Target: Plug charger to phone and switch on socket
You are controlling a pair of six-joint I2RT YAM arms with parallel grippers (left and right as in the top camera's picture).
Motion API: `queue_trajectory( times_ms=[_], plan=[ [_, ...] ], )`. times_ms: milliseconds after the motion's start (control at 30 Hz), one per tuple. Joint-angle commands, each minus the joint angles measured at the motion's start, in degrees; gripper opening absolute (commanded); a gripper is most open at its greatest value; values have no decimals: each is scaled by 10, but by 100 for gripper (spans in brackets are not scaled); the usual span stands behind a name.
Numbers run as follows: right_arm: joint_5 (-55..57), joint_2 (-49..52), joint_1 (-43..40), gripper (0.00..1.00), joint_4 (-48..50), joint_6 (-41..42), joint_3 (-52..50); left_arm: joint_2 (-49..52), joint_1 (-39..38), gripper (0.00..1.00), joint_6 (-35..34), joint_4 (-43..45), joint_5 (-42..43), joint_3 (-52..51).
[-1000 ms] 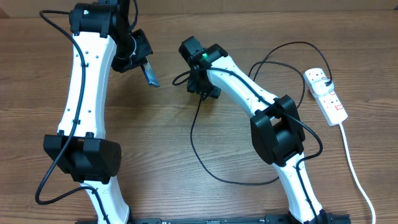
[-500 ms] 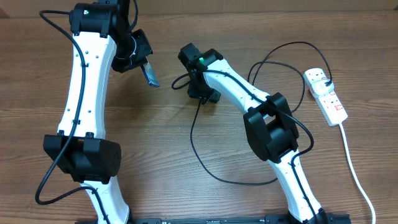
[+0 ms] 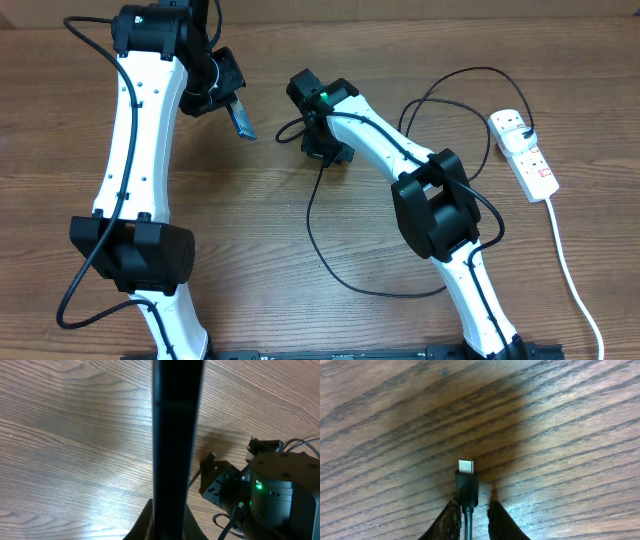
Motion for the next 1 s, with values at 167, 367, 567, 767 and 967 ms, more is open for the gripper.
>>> queue_trajectory(
  times_ms=[167, 367, 567, 767, 967],
  plan=[
    [-20, 15, 0, 17, -1, 0, -4, -2, -1, 4, -1, 1, -2, 4],
    [-2, 15, 0, 12, -1, -5, -4, -2, -1, 4, 0, 1, -2, 4],
    [4, 15, 0, 11, 5, -15, -4, -2, -1, 4, 2, 0, -2, 4],
    [4, 15, 0, 5, 6, -16, -4, -2, -1, 4, 10, 1, -1, 4],
    [4, 14, 0, 4, -12, -16, 20, -2, -1, 4, 44, 7, 24, 4]
  ],
)
